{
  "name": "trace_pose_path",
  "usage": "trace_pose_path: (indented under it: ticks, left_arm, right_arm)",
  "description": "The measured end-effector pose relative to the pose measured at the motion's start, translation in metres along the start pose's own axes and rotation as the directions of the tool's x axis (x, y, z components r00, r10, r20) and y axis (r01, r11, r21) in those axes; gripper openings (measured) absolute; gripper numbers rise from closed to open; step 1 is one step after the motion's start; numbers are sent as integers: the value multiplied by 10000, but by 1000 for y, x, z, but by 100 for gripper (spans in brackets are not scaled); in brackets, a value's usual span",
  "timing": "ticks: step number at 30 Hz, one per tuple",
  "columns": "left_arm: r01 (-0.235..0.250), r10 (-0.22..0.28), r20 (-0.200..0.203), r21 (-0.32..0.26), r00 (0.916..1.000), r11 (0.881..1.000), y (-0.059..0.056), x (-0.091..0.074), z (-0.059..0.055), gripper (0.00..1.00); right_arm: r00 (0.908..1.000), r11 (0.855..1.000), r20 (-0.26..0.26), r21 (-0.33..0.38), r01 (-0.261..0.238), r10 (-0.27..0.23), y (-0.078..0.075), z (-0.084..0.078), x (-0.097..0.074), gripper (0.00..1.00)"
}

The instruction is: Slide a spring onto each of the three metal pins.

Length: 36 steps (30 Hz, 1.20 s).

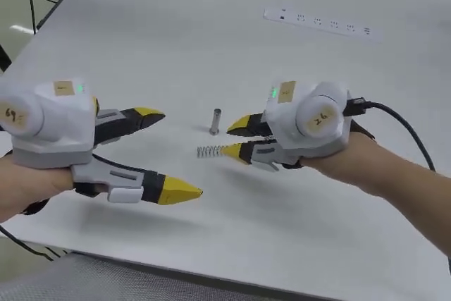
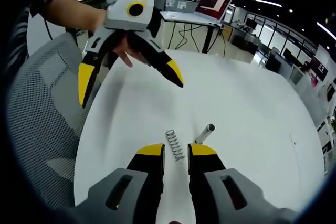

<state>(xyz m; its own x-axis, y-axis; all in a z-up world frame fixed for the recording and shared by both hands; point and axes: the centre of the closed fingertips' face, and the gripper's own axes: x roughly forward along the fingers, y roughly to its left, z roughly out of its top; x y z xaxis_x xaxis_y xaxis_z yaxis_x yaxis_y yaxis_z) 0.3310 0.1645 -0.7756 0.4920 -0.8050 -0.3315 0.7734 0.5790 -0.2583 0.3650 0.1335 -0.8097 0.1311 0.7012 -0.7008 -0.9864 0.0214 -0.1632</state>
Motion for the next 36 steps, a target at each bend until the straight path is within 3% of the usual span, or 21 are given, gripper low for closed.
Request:
trace_pose_path:
  ticks: [6,24,36]
  left_arm:
    - [-35,35,13,-33,10000,10000,1,-1,-2,90]
    - [-58,59,36,-75,10000,10000,1,-3,-4,90]
    - [-94,94,-31,-116,10000,9999,1,-5,-7,90]
  right_arm:
    - [9991,9991,-372,-367,-208,194,-1,-4,12,15]
    - [9916,9976,-1176,-357,-586,540,0,-26,38,14]
    - [9921,9986,-1198,-327,-410,368,0,-33,37,8]
